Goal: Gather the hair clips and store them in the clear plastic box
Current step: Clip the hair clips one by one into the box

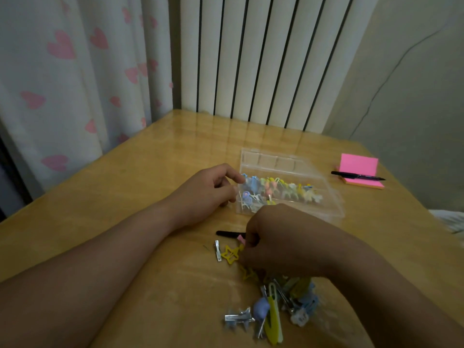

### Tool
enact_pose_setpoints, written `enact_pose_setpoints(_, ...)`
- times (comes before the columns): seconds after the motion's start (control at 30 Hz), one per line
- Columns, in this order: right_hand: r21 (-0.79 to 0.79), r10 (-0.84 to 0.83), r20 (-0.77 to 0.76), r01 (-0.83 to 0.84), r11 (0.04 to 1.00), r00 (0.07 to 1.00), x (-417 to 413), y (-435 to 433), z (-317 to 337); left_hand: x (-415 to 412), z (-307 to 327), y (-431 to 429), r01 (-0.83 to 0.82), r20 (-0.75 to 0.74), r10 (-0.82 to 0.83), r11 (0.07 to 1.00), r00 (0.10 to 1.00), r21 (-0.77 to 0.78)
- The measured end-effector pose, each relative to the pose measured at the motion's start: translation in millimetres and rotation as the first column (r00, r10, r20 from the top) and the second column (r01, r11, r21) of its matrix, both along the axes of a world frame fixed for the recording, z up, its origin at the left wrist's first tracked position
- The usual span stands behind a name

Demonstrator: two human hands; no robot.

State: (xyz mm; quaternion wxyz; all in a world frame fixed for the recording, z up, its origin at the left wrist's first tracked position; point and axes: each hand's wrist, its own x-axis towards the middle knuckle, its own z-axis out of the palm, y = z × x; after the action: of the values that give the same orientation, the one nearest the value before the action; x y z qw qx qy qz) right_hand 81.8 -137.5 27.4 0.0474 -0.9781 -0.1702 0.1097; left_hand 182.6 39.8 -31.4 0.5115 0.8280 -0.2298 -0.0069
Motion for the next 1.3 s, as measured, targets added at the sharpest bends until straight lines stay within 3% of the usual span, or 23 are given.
enact_pose_setpoints(0.2,0.065,-0.066,-0.029,0.067,0.996,0.997,2,3,-1,0,0,1,0.004,0.001,-0.004,1.000,1.000,-0.001)
enact_pose_setpoints(0.27,0.257,-0.094,-0.072,0.110,0.960,0.993,3,-4,12,-1,1,1,0.012,-0.005,-0.012,1.000,1.000,-0.006)
enact_pose_setpoints(0.37,0.625,-0.239,-0.006,0.190,0.757,0.971,16,-29,28,-2,3,0,0.012,-0.012,-0.012,1.000,1.000,-0.007)
enact_pose_setpoints(0.43,0.744,-0.419,0.092,0.217,0.632,0.903,31,-48,26,-1,2,0,0.007,-0.008,-0.008,1.000,1.000,-0.001)
enact_pose_setpoints(0.53,0.682,-0.536,0.152,0.305,0.665,0.830,51,-64,6,1,-1,0,0.005,-0.009,-0.005,1.000,1.000,0.002)
enact_pose_setpoints(0.7,0.449,-0.546,0.163,0.431,0.783,0.822,72,-65,-21,2,-2,0,0.009,0.000,-0.009,1.000,1.000,-0.007)
enact_pose_setpoints(0.93,0.273,-0.569,0.180,0.515,0.813,0.803,77,-66,-20,2,-2,0,0.016,0.002,-0.016,1.000,1.000,-0.011)
enact_pose_setpoints(1.3,0.252,-0.590,0.194,0.542,0.802,0.784,80,-71,-24,-1,0,0,0.014,0.012,-0.014,1.000,1.000,-0.005)
